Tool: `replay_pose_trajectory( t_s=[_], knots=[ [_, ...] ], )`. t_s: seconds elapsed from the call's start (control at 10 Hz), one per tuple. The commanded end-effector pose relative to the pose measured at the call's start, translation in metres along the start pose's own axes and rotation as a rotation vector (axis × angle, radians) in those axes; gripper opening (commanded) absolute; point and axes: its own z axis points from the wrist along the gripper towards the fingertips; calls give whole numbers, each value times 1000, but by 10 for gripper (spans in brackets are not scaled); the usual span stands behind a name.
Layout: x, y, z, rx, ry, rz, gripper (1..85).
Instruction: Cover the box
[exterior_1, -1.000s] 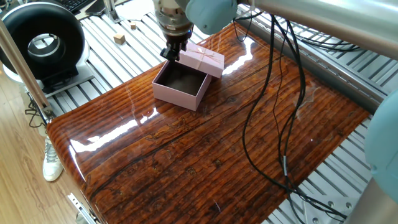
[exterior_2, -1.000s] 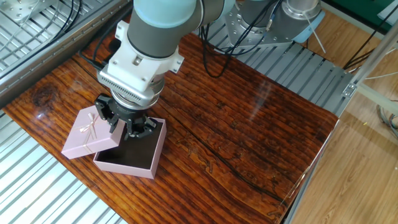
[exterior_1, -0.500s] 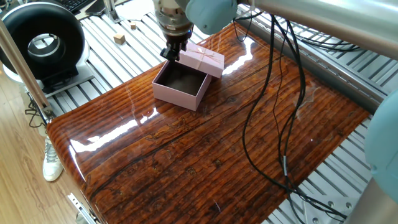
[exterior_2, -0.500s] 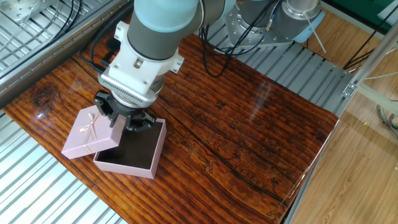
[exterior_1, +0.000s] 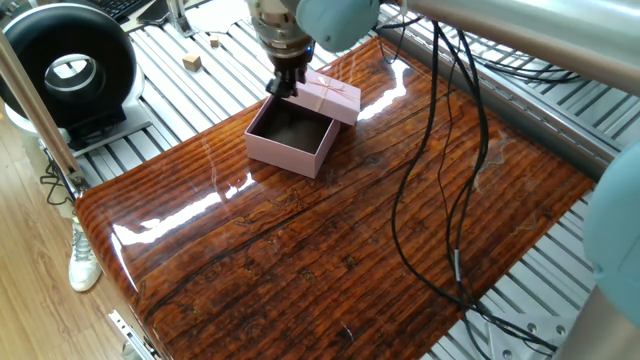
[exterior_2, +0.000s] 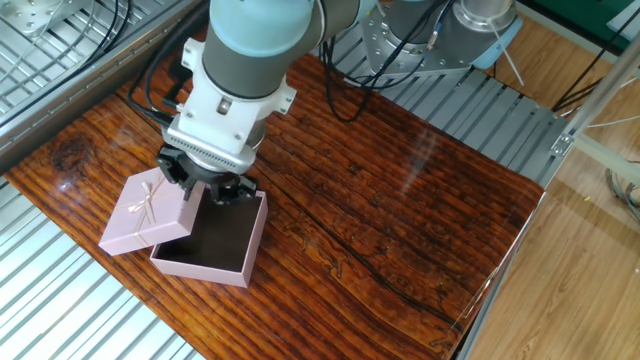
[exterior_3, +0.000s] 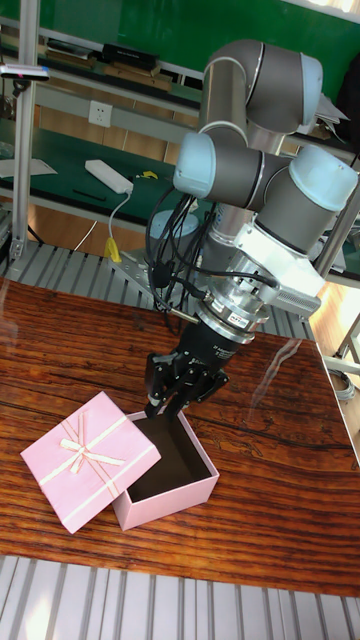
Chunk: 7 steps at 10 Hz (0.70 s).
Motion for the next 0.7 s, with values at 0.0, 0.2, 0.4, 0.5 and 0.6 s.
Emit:
replay_pose_trajectory(
  t_s=[0.0, 0.2, 0.4, 0.5, 0.6],
  knots=[
    [-16, 4, 12, -13, -37, 42, 357],
    [-17, 3, 21, 2, -27, 87, 357],
    [-10, 3, 20, 6, -7, 93, 357],
    [-5, 3, 20, 20, 8, 94, 360],
    [-1, 0, 22, 41, 16, 91, 410]
  ],
)
